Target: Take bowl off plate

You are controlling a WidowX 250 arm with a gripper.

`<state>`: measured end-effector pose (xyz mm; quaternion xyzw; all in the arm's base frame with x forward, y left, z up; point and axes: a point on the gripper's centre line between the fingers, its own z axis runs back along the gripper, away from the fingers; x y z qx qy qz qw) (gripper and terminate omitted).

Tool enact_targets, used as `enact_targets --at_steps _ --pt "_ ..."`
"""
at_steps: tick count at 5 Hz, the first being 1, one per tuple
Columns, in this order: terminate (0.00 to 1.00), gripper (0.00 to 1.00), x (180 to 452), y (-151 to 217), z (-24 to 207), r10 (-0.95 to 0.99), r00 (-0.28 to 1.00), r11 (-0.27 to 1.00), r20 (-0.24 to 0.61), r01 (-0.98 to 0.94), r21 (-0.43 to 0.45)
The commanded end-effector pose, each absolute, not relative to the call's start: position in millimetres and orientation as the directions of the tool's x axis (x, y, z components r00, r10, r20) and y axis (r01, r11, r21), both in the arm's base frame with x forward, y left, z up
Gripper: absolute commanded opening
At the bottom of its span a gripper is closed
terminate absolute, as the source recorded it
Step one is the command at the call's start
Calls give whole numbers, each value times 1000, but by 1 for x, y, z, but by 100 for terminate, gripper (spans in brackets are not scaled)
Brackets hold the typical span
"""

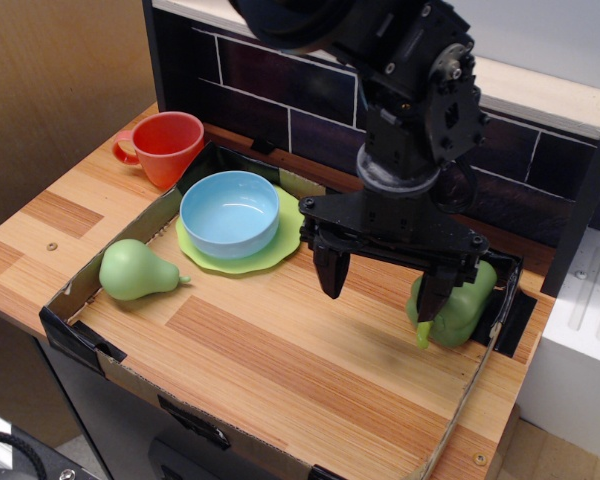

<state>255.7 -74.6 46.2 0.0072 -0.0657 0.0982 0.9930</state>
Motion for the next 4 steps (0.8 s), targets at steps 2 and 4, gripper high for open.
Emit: enact_targets --at_steps 2,4 --pt "0 100 248 -61 73 169 971 985 168 -161 -58" --pt "0 100 251 -29 83 57 979 998 196 -61 16"
